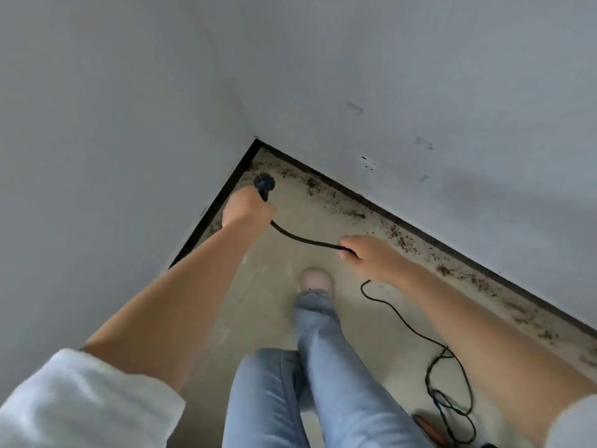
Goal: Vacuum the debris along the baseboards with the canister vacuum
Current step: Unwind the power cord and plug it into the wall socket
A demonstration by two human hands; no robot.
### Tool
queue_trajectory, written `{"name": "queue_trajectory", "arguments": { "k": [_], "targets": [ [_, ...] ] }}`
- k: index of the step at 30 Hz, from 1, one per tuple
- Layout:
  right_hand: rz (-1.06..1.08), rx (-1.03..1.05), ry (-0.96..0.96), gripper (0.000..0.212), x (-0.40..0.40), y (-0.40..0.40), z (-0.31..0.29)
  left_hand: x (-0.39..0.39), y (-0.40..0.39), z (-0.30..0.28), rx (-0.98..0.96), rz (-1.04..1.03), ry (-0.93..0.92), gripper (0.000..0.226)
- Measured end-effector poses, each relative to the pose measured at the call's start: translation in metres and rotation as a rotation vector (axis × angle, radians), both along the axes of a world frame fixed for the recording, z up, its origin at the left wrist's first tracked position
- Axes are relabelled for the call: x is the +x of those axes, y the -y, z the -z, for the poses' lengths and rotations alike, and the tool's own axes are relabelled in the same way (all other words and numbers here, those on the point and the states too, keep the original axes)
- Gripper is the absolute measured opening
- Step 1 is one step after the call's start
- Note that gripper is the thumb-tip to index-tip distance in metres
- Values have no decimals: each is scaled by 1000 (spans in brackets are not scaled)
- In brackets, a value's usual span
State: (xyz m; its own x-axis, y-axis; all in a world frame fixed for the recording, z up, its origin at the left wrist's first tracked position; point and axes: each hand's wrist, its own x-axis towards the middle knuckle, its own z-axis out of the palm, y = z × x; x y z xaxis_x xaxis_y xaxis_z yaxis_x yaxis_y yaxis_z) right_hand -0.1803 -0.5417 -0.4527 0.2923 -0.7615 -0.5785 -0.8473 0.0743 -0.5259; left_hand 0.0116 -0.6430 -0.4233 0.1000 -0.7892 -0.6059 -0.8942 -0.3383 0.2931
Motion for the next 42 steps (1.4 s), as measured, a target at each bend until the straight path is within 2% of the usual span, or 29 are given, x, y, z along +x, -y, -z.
{"name": "queue_trajectory", "arguments": {
  "k": [2, 6, 9, 13, 16, 19, 25, 28, 31, 33, 36, 38, 40, 42],
  "targets": [
    [63, 26, -7, 17, 9, 10, 13, -2, 17, 13, 21, 121, -1, 4],
    [218, 107, -43, 16, 25, 7, 50, -1, 40, 52, 69, 294, 1, 21],
    [317, 139, -81, 14, 38, 5, 84, -5, 59, 89, 112, 350, -74, 28],
    [439, 132, -89, 15, 59, 11, 142, -9, 75, 148, 70, 477, -137, 30],
    [425, 139, -133, 16, 65, 15, 185, -13, 80, 201, 58, 449, -211, 24],
    [415, 25, -201, 16, 63, 7, 233, -25, 73, 253, 70, 334, -348, 13],
    [371, -249, -275, 50, 15, 14, 339, -75, 86, 353, 13, 157, -717, 3],
    [250, -282, -342, 75, -10, 27, 364, -95, 93, 379, 5, 163, -743, 12],
    [281, -431, -375, 78, -46, 42, 382, -125, 103, 393, -105, 214, -866, 28],
    [354, -503, -332, 72, -61, 49, 389, -138, 108, 397, -122, 214, -961, 29],
    [437, -539, -295, 45, -65, 52, 400, -146, 109, 404, -125, 265, -1042, 25],
    [489, -542, -305, 36, -63, 53, 403, -148, 111, 405, -71, 267, -1052, 20],
    [540, -541, -312, 38, -63, 51, 402, -151, 112, 401, -12, 244, -1052, 19],
    [598, -529, -281, 24, -64, 48, 402, -152, 111, 398, 10, 251, -1041, 19]
  ]
}}
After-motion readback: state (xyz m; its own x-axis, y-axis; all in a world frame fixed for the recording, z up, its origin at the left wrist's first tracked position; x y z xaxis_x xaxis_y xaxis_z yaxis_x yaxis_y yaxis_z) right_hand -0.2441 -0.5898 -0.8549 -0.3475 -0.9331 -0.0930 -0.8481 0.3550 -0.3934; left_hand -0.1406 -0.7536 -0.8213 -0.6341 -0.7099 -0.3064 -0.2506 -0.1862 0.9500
